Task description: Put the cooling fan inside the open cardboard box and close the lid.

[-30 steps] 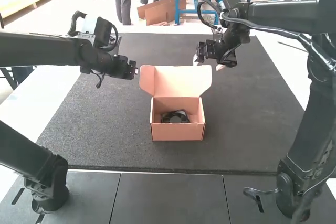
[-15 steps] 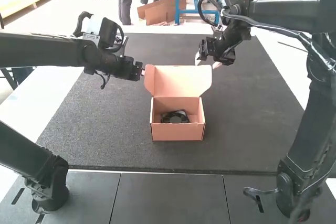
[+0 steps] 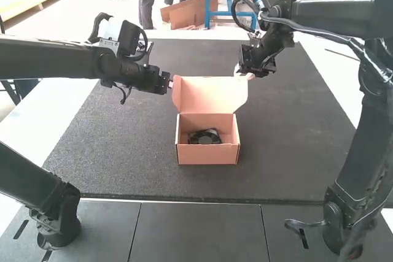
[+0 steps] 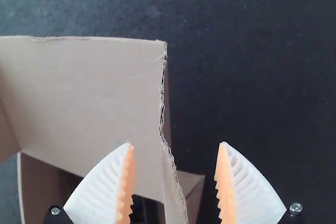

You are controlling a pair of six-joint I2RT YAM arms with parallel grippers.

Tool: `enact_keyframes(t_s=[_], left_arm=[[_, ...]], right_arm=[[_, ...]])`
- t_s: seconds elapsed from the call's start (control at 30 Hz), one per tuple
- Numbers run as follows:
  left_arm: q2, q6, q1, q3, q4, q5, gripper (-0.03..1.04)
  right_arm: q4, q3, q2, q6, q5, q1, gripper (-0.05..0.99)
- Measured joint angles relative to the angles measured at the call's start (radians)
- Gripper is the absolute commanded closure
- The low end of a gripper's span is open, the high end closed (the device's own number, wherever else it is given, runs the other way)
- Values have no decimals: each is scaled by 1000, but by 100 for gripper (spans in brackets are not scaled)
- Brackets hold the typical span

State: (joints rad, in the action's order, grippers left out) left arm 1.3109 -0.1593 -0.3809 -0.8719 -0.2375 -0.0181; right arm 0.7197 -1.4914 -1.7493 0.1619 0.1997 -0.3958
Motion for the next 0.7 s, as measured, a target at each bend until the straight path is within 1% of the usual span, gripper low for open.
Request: enact_keyframes(t_s=[0.1,0.2,0.4,0.53,0.7], left_arm=[[0,0,0,0,0,0,4],[0,0,0,0,0,0,4],[0,0,0,0,3,0,4],[0,0,-3,0,4,0,4],[0,0,-33,0,4,1,4]], right_arm=[[1,0,0,3,0,0,76],[5,0,0,8,0,0,80],[20,0,0,16,8,0,94],[56,-14,0,18,21,0,95],[90,-24,0,18,43,0,95]])
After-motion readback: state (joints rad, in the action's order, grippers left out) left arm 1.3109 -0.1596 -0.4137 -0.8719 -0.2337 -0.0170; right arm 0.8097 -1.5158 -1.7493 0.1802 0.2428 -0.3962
